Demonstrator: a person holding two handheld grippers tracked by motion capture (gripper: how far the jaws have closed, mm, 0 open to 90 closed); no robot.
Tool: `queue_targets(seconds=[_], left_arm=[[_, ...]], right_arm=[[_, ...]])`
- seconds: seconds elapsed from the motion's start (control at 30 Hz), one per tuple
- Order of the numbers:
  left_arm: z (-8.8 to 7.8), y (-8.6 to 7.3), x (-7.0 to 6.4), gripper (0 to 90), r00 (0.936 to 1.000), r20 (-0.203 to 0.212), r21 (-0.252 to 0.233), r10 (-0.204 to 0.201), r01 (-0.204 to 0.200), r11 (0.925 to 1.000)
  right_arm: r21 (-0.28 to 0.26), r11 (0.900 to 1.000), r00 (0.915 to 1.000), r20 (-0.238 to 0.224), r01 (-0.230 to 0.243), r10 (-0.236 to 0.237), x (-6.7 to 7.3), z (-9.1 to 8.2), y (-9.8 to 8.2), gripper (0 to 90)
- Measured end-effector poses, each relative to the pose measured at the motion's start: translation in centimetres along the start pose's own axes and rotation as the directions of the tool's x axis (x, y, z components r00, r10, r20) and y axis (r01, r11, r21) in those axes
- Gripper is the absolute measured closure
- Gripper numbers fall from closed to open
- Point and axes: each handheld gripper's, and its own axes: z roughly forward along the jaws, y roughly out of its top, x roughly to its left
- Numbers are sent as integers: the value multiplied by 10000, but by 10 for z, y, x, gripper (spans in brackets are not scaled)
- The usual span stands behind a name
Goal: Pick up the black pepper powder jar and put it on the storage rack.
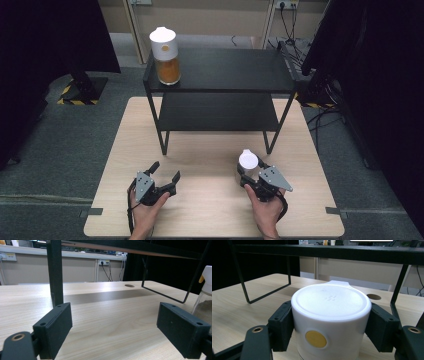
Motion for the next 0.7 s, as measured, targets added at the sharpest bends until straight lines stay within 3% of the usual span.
queue_targets(seconds=[0.27, 0.7], left_arm=[[0, 0, 0, 125, 10000, 7, 9, 13, -13, 10000], [0, 0, 0, 126, 10000, 3, 11, 20, -20, 10000]], right_arm=[[-193, 9998, 9999, -118, -86, 84, 0, -6, 5, 310], [-1370, 9906, 10000, -62, -57, 49, -5, -27, 36, 310]])
